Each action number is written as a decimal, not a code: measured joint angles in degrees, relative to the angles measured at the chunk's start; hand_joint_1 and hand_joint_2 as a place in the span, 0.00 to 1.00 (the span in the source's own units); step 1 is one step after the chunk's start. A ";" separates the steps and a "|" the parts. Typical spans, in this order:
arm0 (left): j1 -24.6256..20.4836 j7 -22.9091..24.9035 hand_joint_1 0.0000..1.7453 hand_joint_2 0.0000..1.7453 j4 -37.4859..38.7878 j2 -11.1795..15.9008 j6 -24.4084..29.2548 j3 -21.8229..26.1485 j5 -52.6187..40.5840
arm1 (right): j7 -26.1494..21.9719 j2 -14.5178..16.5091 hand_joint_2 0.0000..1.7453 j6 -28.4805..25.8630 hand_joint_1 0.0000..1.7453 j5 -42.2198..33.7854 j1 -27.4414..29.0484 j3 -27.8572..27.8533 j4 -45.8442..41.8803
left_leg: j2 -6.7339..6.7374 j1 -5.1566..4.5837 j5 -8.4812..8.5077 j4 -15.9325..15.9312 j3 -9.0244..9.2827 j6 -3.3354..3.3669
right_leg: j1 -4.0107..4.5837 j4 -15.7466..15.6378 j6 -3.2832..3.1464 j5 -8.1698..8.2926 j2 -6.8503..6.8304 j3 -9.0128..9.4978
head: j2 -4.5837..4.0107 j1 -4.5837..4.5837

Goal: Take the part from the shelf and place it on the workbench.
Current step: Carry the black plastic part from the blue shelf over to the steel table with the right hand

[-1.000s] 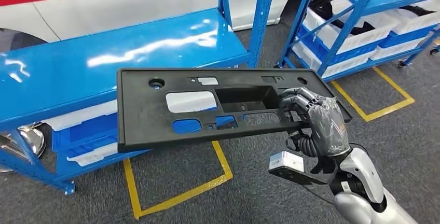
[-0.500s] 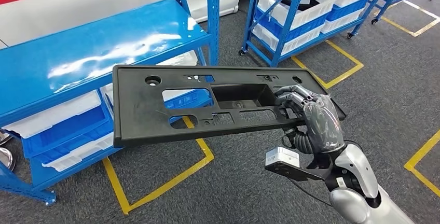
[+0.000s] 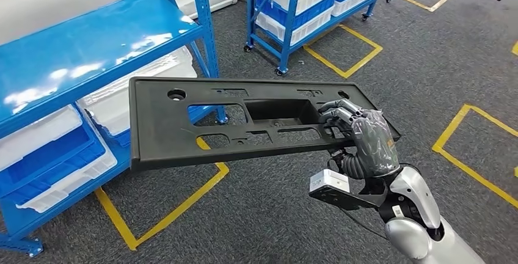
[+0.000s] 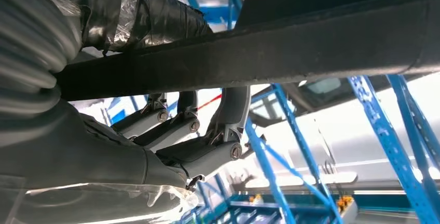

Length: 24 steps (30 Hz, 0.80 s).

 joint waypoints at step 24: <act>0.16 -1.29 0.00 1.00 0.11 -0.25 -0.32 0.01 -0.08 | 0.10 0.64 1.00 0.52 1.00 -0.10 -1.72 0.61 1.15 | 4.46 0.41 -2.85 15.25 -12.49 -1.72 | -0.04 -3.49 -1.24 -3.61 -4.27 6.45 | 0.00 0.22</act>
